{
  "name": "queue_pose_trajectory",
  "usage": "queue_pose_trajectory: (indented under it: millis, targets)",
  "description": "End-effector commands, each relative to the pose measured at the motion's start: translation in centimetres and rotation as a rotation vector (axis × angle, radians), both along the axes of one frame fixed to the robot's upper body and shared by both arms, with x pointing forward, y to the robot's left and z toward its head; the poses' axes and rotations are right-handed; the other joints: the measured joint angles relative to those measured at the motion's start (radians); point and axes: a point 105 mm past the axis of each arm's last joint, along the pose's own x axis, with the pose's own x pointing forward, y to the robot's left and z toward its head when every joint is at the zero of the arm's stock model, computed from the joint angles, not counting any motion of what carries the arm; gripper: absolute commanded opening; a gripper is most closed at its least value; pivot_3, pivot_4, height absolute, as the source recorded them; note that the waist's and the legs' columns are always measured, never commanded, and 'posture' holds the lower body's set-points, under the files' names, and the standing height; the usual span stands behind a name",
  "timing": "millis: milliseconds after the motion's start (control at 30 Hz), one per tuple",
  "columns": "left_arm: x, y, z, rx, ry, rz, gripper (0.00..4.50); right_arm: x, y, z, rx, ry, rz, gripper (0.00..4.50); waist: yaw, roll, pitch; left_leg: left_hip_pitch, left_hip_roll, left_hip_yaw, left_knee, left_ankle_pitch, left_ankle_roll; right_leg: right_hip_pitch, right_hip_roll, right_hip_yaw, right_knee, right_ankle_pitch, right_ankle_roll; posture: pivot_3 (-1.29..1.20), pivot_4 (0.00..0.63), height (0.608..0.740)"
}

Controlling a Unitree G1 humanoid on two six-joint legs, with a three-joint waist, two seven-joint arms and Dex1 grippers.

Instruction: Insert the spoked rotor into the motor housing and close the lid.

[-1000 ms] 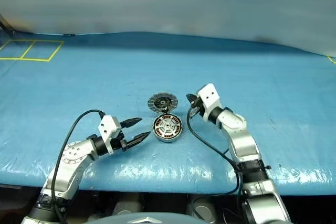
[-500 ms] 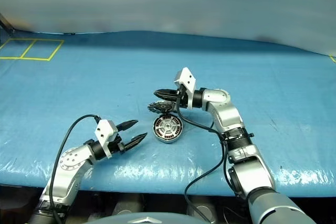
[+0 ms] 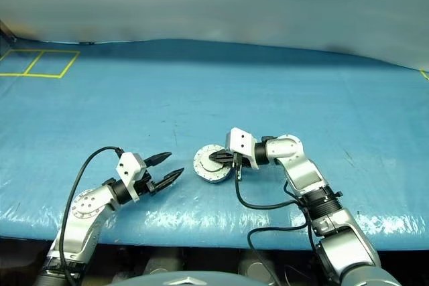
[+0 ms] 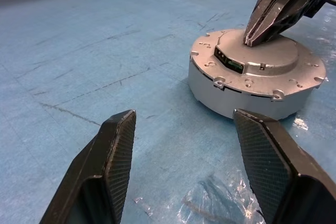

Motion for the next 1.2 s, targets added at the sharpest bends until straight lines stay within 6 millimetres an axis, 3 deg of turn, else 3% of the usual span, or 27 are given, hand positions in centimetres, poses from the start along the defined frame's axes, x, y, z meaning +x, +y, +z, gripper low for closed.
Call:
queue_pose_trajectory:
  millis: [33, 200, 400, 633, 867, 1133, 1200]
  targets:
    - [0.3, -0.1, 1.0, -0.007, -0.041, -0.016, 3.12, -1.3, -0.4, -3.2, -0.071, 0.063, -0.033, 0.00, 0.001, -0.002, -0.001, 0.001, 0.000, 0.000, 0.000, 0.000, 0.000, 0.000, 0.000, 0.000, 0.000, 0.000, 0.000, 0.00, 0.150, 0.740]
    - [0.4, -0.4, 1.0, -0.011, -0.043, -0.024, 3.12, -0.8, -0.2, -3.1, 0.026, 0.025, -0.171, 0.00, -0.002, -0.007, -0.005, 0.007, 0.001, 0.001, 0.000, -0.001, -0.002, 0.001, 0.000, 0.000, -0.001, -0.001, -0.001, 0.00, 0.150, 0.740]
    - [0.1, -0.8, 0.8, -0.023, -0.030, -0.034, 3.12, -0.6, 0.2, -0.4, 0.279, 0.046, -0.321, 0.00, -0.001, -0.007, -0.005, 0.006, 0.002, 0.002, 0.000, -0.001, -0.002, 0.001, 0.000, 0.000, 0.000, -0.001, -0.001, 0.00, 0.150, 0.740]
    - [0.1, -0.9, 0.7, -0.025, -0.018, -0.048, 3.16, -2.0, 1.1, -0.6, 0.296, 0.078, -0.316, 2.25, 0.001, -0.007, -0.004, 0.003, 0.002, 0.002, -0.001, -0.001, -0.002, -0.001, 0.000, 0.000, 0.000, -0.001, -0.002, 0.00, 0.150, 0.740]
    - [0.1, -1.0, 0.6, -0.023, -0.009, -0.055, 3.16, -1.7, 1.4, -0.7, 0.289, 0.054, -0.340, 4.47, 0.001, -0.007, -0.004, 0.002, 0.002, 0.003, -0.002, -0.002, -0.002, -0.003, 0.000, 0.000, 0.000, -0.001, -0.002, 0.00, 0.150, 0.740]
    - [-0.1, -0.8, 0.5, -0.023, -0.007, -0.040, 3.16, -1.7, 1.5, -1.6, 0.263, 0.085, -0.335, 4.47, 0.002, -0.007, -0.004, 0.000, 0.003, 0.003, -0.002, -0.002, -0.002, -0.003, 0.000, 0.000, 0.000, -0.001, -0.002, 0.00, 0.150, 0.740]
    - [-0.1, -0.7, 0.4, -0.022, -0.007, -0.036, 3.16, -1.6, 1.3, -1.8, 0.256, 0.098, -0.345, 4.08, 0.001, -0.007, -0.004, 0.000, 0.003, 0.003, -0.002, -0.002, -0.002, -0.003, 0.000, 0.000, 0.000, -0.001, -0.002, 0.00, 0.150, 0.740]
